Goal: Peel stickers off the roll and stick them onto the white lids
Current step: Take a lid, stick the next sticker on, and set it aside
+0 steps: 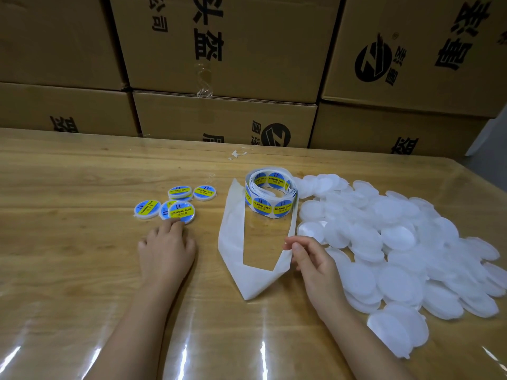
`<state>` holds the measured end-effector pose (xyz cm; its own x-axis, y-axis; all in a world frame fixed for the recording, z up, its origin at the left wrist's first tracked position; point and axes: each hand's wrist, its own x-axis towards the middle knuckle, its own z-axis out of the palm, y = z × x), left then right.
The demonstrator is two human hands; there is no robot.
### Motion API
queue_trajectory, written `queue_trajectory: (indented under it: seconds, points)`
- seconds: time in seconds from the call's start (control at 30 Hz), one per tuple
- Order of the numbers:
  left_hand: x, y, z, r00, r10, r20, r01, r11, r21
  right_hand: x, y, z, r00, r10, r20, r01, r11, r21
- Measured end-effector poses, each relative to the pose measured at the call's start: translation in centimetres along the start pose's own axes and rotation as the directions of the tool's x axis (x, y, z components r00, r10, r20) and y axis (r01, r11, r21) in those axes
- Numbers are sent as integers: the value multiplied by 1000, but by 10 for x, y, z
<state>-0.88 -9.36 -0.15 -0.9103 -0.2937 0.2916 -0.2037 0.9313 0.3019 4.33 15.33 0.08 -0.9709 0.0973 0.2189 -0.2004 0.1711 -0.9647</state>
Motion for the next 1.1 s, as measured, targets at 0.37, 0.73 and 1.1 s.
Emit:
queue_trajectory:
  seconds: [0.37,0.73,1.1]
  points:
    - [1,-1,3,980,183,75,-178,982,-64,0,-4,1,999,-48,-24,48,999,9]
    - [-35,58,-20,880,411,-237,-452,575,-682,2,4,-1,985,-80,-151,66,993,-93]
    - [-53,65,-5,786,613,-83,-548,628,-552,0,2,2,982,-170,-77,84,771,-631]
